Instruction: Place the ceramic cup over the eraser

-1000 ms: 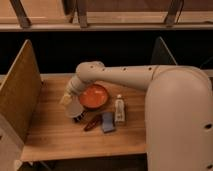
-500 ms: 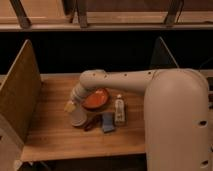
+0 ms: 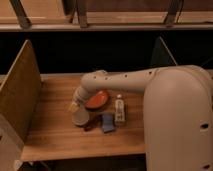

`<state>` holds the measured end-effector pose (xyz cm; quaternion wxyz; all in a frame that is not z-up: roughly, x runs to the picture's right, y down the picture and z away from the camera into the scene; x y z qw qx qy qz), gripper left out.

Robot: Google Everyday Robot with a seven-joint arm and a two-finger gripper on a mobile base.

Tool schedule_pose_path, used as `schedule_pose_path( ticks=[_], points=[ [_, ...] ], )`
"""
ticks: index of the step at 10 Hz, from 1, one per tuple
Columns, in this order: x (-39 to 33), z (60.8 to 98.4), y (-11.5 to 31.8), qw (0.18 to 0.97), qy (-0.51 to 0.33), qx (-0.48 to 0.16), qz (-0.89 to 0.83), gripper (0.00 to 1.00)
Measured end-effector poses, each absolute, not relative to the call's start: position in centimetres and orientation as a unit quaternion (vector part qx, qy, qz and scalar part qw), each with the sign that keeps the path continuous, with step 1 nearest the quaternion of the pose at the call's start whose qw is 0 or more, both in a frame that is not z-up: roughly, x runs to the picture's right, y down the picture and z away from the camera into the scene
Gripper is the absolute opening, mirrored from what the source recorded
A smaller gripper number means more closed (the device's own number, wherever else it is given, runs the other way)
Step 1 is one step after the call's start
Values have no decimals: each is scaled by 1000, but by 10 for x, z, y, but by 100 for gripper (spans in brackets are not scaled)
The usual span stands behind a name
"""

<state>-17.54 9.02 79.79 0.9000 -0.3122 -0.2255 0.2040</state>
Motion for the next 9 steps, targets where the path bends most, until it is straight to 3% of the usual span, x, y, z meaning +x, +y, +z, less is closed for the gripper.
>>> schedule_pose_path(
  ticks=[1, 7, 9],
  points=[
    [-175, 798, 90, 900, -225, -312, 204, 5],
    [-173, 800, 91, 900, -223, -312, 205, 68],
    [-172, 801, 92, 900, -223, -313, 205, 79]
  ],
)
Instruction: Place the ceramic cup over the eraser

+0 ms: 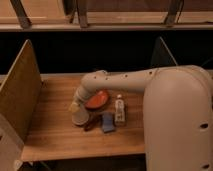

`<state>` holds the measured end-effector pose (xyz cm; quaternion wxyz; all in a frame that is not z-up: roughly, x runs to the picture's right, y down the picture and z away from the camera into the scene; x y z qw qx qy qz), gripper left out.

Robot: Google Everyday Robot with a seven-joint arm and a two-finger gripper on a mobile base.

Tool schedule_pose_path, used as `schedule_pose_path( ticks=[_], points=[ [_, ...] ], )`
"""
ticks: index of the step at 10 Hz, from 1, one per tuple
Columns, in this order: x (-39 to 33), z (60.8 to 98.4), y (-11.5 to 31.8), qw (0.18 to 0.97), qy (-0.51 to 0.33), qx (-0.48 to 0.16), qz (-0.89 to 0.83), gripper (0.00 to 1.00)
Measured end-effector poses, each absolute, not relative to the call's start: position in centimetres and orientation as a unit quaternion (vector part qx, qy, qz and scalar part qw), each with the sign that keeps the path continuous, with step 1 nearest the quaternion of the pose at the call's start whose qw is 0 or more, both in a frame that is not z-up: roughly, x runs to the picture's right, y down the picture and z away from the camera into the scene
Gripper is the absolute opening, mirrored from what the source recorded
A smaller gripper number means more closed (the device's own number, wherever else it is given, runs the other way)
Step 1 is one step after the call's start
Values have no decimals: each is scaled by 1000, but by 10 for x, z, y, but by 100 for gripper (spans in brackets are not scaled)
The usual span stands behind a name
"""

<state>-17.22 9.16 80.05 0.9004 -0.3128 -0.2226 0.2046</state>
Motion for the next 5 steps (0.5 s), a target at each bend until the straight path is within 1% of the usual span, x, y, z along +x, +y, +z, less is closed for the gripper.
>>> schedule_pose_path(
  ticks=[5],
  points=[
    [-167, 804, 95, 902, -217, -314, 203, 80]
  ],
)
